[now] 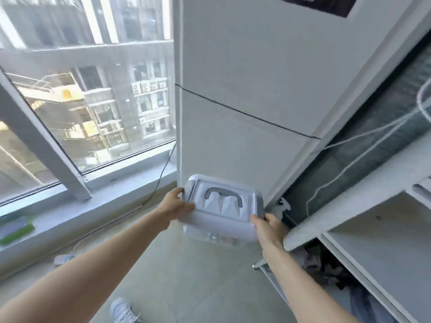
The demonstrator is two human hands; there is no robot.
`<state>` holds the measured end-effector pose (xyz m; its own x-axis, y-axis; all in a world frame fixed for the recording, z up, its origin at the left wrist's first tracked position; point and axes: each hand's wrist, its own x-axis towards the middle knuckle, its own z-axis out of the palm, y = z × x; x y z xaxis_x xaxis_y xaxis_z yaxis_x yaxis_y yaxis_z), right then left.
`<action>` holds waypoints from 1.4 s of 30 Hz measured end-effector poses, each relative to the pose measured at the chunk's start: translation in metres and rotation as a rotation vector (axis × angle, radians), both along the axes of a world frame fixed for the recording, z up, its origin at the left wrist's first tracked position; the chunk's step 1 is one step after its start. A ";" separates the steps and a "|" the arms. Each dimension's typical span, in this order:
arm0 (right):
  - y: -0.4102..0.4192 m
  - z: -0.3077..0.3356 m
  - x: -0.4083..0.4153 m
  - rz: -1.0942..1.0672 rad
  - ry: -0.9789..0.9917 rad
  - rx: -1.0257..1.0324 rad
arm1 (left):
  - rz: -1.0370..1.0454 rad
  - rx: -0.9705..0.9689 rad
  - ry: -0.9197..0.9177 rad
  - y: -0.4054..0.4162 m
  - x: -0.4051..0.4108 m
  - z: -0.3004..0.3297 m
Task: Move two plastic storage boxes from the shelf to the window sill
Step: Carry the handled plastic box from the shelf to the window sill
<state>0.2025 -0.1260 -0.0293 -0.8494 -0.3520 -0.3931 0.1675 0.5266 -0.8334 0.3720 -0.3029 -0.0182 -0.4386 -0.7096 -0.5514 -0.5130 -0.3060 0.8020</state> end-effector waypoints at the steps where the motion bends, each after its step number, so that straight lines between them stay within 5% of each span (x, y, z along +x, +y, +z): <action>1: -0.031 -0.005 0.012 0.033 -0.002 0.000 | 0.032 -0.003 0.007 -0.025 0.019 -0.003; 13: -0.327 -0.065 0.128 0.337 -0.123 -0.026 | 0.324 -0.002 -0.041 -0.257 0.183 -0.067; 23: -0.514 -0.212 0.158 0.530 -0.189 0.055 | 0.522 0.082 -0.112 -0.382 0.240 -0.201; 35: -0.660 -0.430 0.144 0.635 -0.196 0.124 | 0.647 0.155 -0.155 -0.491 0.224 -0.422; 42: -0.698 -0.496 0.142 0.696 -0.195 0.152 | 0.684 0.152 -0.198 -0.512 0.222 -0.489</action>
